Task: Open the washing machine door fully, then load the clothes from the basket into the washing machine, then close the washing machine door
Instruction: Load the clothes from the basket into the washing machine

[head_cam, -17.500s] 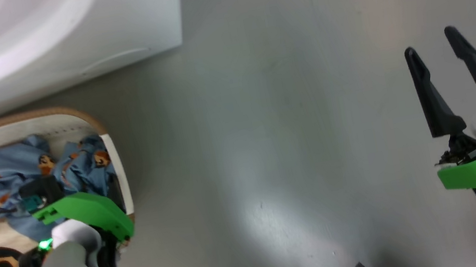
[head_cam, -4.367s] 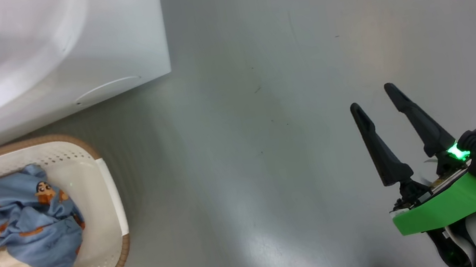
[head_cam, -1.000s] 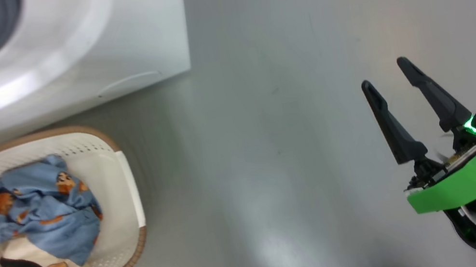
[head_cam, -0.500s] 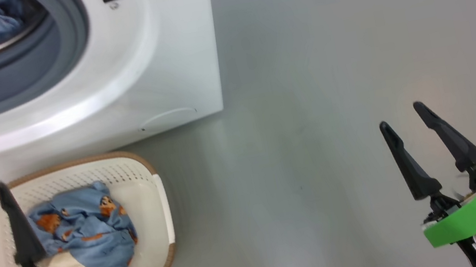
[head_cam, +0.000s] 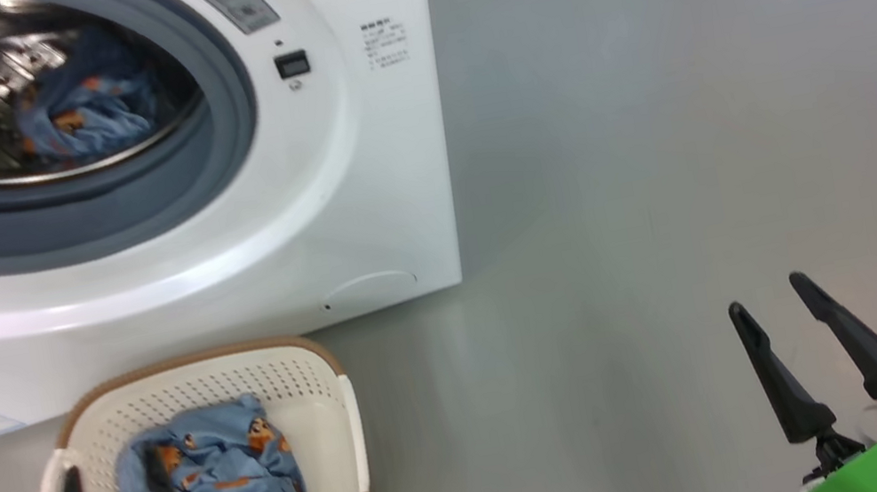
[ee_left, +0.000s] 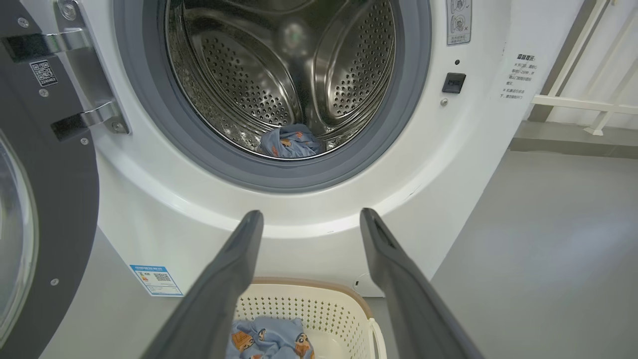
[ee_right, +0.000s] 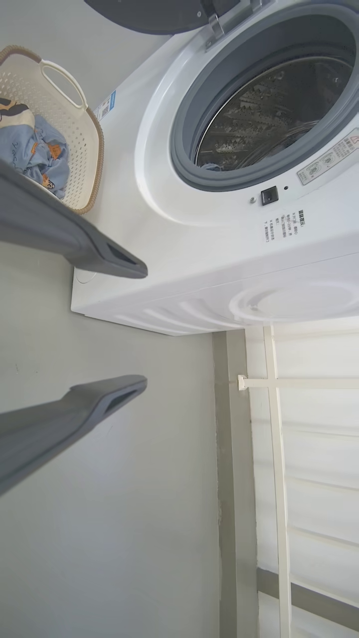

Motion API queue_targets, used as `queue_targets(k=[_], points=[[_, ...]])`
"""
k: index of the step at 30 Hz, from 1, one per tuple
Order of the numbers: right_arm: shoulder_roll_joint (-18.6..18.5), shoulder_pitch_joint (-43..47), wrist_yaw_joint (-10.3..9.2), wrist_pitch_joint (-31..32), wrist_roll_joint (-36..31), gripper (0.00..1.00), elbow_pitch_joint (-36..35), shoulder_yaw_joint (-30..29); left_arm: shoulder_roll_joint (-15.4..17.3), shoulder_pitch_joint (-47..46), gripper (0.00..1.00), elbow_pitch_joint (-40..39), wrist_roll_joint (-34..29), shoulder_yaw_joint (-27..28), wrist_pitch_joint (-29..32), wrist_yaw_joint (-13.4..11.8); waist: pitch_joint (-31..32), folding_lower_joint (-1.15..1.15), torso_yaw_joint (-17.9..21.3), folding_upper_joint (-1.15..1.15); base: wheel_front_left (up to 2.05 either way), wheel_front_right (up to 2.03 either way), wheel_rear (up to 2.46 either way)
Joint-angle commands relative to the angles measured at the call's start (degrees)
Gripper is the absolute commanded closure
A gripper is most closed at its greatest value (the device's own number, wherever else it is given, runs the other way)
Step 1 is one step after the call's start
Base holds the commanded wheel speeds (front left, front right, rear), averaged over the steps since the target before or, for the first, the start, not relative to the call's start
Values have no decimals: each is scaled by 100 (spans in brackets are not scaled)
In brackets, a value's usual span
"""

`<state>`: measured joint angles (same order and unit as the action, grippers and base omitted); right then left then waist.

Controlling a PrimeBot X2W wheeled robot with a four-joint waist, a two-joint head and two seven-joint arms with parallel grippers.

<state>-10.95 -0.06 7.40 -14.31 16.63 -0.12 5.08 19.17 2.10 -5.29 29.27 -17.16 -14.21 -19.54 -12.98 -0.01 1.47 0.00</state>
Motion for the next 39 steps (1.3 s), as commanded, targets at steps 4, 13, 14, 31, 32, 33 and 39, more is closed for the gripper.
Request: queue_targets(k=[4,13,14,31,32,33,39], points=[[1,210,9,-63,-102,0,-123,120,108,62,0,-112,-65,20,-30,154,450,1,-139,0,0,0,0],[168,495,9,19,-172,0,-179,105,48,285,0,4,-116,-219,-26,210,829,1,-147,0,0,0,0],[190,525,9,31,-181,0,-186,106,33,299,0,19,-116,-240,-27,216,866,1,-149,0,0,0,0],[380,811,9,151,-278,0,-317,53,-46,378,0,252,-69,-391,-47,357,1193,1,-157,0,0,0,0],[384,811,9,151,-279,0,-319,50,-46,367,0,263,-71,-399,-48,364,1198,1,-160,0,0,0,0],[386,812,9,151,-280,0,-319,46,-45,358,0,272,-72,-406,-48,369,1200,1,-163,0,0,0,0],[403,824,9,158,-283,0,-307,44,-50,328,0,308,-69,-429,-47,363,1229,1,-164,0,0,0,0]])
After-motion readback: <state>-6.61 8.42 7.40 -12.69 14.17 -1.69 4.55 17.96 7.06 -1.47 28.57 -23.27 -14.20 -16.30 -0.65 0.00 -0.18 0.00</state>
